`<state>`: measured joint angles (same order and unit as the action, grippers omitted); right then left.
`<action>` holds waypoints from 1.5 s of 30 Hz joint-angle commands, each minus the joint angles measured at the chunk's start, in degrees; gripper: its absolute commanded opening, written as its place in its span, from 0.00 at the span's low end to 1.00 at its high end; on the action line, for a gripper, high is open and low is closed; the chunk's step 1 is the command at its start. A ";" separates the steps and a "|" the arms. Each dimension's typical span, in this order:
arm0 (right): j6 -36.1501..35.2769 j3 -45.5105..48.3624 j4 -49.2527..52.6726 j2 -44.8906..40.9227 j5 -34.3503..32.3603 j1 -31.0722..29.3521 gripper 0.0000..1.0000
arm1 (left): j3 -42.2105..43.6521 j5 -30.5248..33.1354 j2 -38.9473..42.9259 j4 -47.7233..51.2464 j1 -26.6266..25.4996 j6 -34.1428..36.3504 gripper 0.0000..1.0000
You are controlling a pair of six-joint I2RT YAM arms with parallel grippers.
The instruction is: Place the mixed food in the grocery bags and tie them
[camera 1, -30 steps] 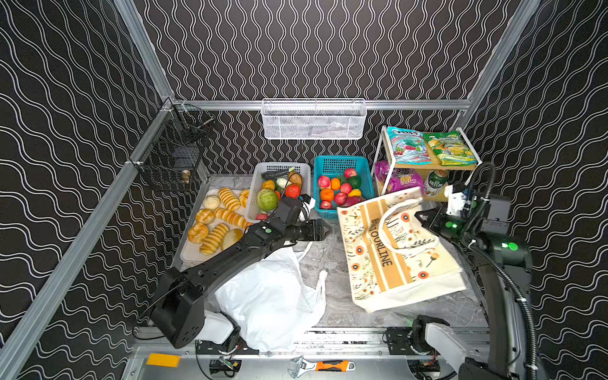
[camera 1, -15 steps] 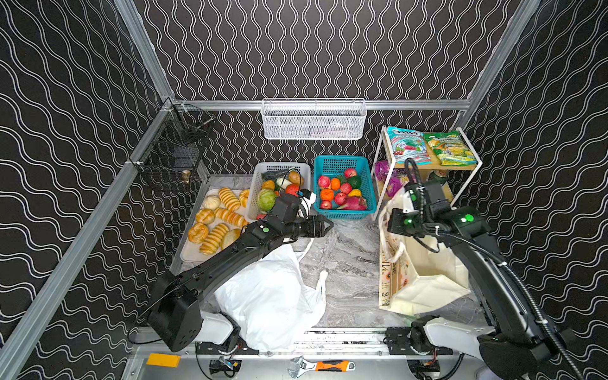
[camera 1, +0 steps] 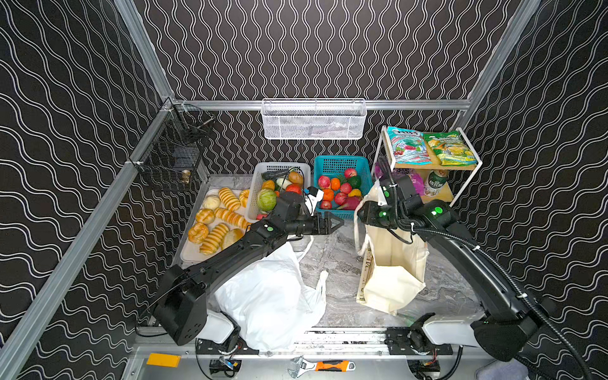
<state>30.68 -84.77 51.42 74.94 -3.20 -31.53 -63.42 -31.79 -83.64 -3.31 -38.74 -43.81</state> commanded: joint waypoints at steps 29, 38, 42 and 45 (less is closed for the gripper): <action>0.33 7.73 10.06 -18.35 -2.94 26.23 0.95 | -18.95 0.32 -13.93 7.30 -10.21 4.28 0.74; -4.86 9.07 4.36 -15.29 5.94 26.65 0.08 | -20.66 -1.85 -14.82 5.55 -10.13 3.00 0.13; -7.62 2.55 6.70 -15.26 7.45 26.54 0.00 | -18.47 -2.00 -9.39 3.81 -10.13 1.96 0.00; -8.53 -0.34 6.53 -15.46 14.46 26.52 0.00 | -17.24 -0.13 -4.60 5.92 -10.13 3.06 0.00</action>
<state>24.43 -83.33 58.87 59.66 4.47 -4.86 -81.28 -32.40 -91.55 4.47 -48.86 -41.41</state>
